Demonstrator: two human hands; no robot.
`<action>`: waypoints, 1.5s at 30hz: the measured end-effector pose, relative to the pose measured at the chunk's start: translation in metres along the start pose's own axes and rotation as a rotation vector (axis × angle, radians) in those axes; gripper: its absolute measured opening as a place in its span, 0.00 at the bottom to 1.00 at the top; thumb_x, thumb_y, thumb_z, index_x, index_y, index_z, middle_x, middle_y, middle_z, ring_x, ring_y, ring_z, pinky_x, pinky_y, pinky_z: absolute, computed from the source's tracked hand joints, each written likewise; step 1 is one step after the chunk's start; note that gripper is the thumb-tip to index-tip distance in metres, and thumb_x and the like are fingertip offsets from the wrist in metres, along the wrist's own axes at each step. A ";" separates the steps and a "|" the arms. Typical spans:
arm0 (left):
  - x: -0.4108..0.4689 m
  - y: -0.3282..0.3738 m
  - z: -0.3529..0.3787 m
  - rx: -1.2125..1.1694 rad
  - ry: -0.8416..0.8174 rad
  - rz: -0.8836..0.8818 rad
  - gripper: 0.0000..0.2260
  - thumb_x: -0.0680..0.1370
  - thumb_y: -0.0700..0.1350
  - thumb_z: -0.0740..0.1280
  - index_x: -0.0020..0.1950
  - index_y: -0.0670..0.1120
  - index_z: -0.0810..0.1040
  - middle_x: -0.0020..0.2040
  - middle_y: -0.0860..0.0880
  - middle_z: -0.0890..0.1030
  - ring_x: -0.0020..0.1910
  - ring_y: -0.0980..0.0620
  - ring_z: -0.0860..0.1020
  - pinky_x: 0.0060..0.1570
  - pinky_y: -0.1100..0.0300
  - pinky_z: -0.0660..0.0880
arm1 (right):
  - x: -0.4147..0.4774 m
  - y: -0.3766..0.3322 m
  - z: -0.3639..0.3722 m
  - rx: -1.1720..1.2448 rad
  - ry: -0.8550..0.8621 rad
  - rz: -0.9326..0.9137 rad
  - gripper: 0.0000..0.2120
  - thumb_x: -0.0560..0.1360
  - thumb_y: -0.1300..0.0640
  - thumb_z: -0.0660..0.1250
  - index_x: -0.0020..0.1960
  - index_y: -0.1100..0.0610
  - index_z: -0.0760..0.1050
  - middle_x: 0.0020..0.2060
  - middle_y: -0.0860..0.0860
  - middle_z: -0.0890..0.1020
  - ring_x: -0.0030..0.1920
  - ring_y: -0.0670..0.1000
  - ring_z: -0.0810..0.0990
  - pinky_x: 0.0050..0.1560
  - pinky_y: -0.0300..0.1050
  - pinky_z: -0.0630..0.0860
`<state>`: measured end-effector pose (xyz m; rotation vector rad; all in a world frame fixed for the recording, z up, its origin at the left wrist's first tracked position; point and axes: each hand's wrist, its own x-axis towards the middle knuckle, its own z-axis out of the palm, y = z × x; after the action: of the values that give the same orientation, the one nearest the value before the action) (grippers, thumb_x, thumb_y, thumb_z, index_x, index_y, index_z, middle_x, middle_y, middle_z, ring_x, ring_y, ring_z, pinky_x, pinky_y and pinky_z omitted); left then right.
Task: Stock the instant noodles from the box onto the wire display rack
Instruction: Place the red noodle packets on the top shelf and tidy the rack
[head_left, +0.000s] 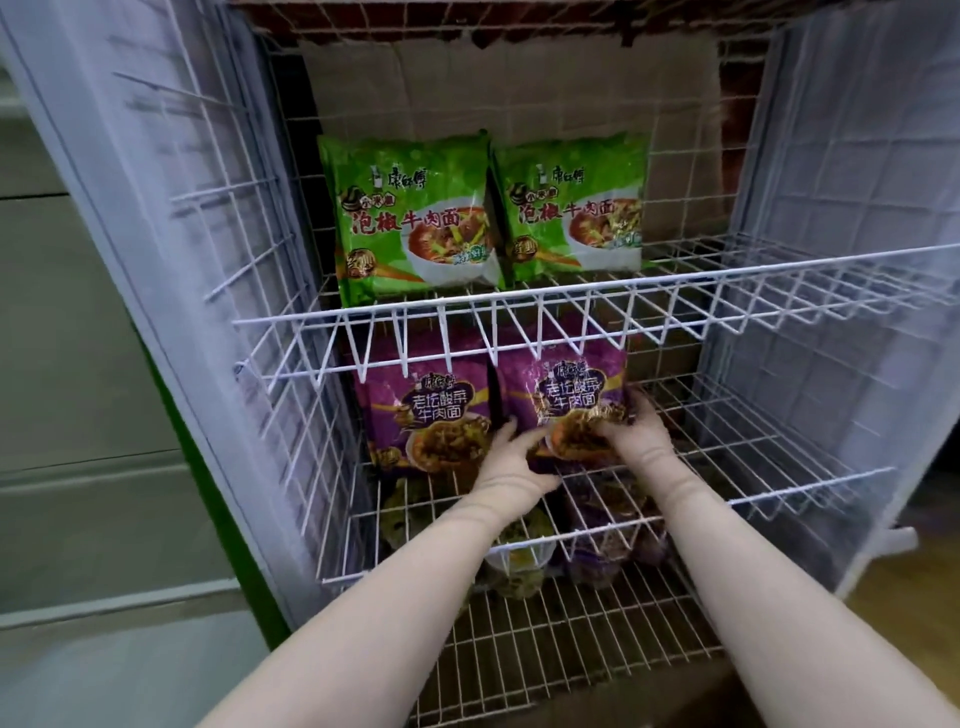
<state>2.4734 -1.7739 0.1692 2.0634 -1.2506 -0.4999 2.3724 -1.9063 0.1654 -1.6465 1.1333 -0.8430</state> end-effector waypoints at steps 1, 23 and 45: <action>0.000 0.000 0.002 -0.011 -0.013 -0.001 0.31 0.74 0.44 0.70 0.74 0.56 0.64 0.78 0.48 0.51 0.76 0.51 0.52 0.70 0.66 0.51 | 0.003 0.001 0.002 0.013 -0.002 -0.006 0.31 0.68 0.63 0.73 0.68 0.59 0.68 0.61 0.58 0.78 0.61 0.59 0.76 0.65 0.49 0.70; 0.036 -0.012 0.008 -0.188 -0.032 -0.052 0.39 0.74 0.47 0.70 0.77 0.58 0.50 0.78 0.50 0.51 0.77 0.50 0.52 0.75 0.52 0.53 | 0.041 0.011 0.011 0.067 -0.087 -0.203 0.35 0.72 0.58 0.71 0.75 0.51 0.60 0.66 0.54 0.73 0.66 0.55 0.72 0.69 0.56 0.67; 0.021 0.007 -0.009 -0.362 0.049 -0.076 0.34 0.74 0.44 0.70 0.76 0.52 0.58 0.75 0.48 0.62 0.73 0.49 0.61 0.72 0.57 0.59 | 0.012 0.006 0.015 0.040 -0.093 -0.147 0.30 0.73 0.52 0.68 0.73 0.49 0.63 0.69 0.57 0.70 0.68 0.57 0.69 0.70 0.56 0.65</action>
<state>2.4843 -1.7919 0.1812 1.8086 -0.9742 -0.6546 2.3881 -1.9143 0.1556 -1.7333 0.9341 -0.8674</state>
